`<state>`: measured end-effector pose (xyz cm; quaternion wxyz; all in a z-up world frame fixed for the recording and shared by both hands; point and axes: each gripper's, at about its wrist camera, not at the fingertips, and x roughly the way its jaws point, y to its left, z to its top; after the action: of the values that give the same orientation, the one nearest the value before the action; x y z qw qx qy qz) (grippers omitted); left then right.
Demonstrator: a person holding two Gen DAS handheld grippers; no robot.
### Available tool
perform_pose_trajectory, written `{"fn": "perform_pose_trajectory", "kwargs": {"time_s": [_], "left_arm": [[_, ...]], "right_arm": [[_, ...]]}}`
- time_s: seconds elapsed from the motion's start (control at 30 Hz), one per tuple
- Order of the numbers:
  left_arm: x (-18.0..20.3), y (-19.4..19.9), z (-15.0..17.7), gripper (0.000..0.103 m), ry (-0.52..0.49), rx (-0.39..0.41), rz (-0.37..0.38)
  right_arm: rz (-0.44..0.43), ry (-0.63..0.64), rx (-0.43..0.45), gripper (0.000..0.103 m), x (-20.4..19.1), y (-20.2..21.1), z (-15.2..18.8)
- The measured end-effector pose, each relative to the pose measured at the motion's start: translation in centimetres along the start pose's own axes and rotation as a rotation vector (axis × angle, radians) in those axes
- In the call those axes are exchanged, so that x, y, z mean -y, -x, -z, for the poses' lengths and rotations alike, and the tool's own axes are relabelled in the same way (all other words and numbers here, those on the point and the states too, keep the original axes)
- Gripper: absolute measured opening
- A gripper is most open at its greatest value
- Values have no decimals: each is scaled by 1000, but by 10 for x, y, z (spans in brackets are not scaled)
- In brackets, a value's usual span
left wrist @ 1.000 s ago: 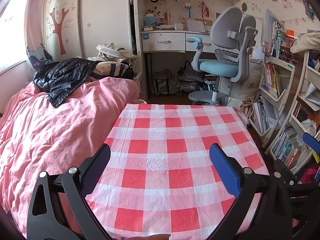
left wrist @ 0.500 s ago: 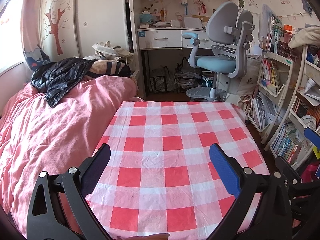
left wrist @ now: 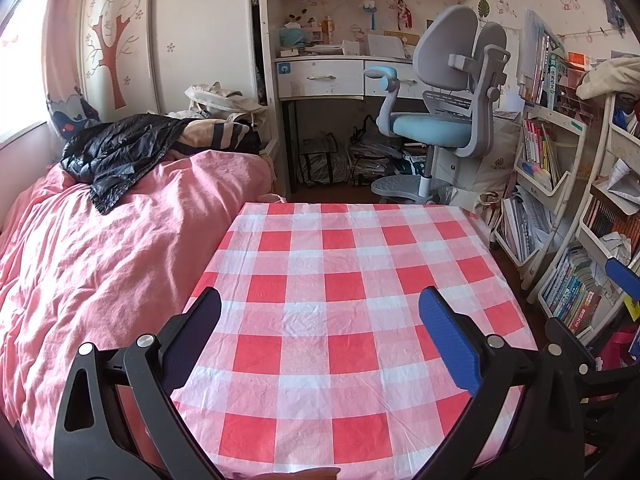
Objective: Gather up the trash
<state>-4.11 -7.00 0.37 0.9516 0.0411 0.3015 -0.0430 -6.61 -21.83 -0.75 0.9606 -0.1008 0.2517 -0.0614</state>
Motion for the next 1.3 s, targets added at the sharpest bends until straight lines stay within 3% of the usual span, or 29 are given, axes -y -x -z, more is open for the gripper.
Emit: {"fn": "perform_pose_trajectory", "kwargs": {"time_s": [0.27,0.5,0.63,0.73,1.03,1.3], "left_arm": [[0,0,1,96,12,-3,12],[-11,2,7,96,114,22,85],[-4,-2,8,96,52,15,52],[-2,-18,4,96,27,-48,79],[-21,-90,-6,96,65,-200,11],[-39,-115,-5,96,86,-207,-39]], "right_arm": [[1,-1,0,95,-1,0,0],[-6,10,-14,95,-4,-2,0],[-43,8,-50,95,-4,-9,3],[-81,-18,-98,95,2,-32,4],[-105,21,-288,95,-9,-146,1],[-84,15,-408,95,-9,-214,17]]}}
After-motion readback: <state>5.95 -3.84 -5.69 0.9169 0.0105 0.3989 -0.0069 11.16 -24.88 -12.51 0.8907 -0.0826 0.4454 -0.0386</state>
